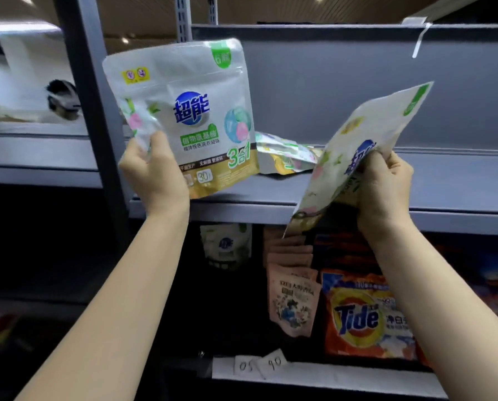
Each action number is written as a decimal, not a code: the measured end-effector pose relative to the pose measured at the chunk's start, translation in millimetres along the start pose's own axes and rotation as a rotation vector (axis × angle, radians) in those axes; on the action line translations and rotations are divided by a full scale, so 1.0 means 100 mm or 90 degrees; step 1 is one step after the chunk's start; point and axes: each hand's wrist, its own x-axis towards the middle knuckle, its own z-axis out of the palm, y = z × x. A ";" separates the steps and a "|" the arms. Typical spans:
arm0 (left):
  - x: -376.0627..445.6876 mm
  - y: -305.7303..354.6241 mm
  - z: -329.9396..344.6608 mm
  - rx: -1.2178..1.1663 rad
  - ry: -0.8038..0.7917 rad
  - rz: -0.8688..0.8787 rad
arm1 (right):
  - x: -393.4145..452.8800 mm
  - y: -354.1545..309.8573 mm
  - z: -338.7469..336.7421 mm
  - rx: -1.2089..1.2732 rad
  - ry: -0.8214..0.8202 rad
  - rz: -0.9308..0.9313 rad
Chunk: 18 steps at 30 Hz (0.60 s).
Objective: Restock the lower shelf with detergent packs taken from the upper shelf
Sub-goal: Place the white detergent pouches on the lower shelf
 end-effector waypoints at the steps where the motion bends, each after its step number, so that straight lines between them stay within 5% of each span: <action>1: -0.07 0.01 -0.09 -0.005 0.007 0.007 | -0.07 0.01 -0.03 -0.012 -0.020 -0.023; 8: -0.45 -0.02 -0.63 0.030 0.054 0.030 | -0.37 0.20 -0.18 -0.087 -0.120 -0.005; 18: -0.88 -0.27 -1.17 0.174 0.087 0.031 | -0.95 1.02 -0.57 -0.335 -0.087 0.077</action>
